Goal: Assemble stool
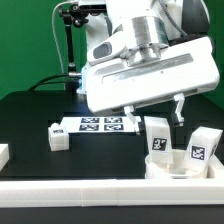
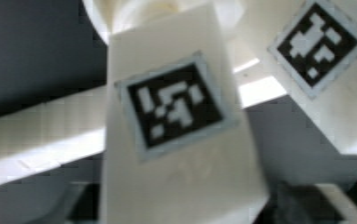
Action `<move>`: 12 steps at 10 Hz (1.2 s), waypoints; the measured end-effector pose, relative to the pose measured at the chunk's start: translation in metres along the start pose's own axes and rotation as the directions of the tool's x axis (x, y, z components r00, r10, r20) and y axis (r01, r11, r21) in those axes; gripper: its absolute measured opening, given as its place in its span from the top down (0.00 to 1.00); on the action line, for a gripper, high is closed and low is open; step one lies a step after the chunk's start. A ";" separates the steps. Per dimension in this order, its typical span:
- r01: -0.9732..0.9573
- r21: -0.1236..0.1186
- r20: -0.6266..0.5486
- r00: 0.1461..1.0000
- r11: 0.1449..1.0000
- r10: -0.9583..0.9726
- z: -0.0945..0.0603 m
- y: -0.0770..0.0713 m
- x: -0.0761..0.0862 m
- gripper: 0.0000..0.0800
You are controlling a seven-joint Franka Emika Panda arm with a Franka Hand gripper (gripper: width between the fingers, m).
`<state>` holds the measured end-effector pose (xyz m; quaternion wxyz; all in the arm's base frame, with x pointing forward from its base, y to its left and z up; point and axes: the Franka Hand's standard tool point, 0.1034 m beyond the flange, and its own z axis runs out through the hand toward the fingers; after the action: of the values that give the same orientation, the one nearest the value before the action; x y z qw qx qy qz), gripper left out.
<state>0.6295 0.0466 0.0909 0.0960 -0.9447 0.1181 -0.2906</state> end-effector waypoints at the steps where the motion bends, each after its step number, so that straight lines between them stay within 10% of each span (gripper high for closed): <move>1: 0.003 -0.001 -0.002 1.000 1.000 -0.003 -0.004 0.000 0.005 0.29; 12: 0.041 -0.018 0.043 0.998 0.999 -0.040 -0.032 0.011 0.044 0.19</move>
Offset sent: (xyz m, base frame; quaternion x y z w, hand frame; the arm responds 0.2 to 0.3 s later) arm -0.0114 -0.0086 0.0161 0.0012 -0.0266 -0.0164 0.9995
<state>0.6453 0.0205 0.1372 0.0837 -0.9537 0.0997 -0.2712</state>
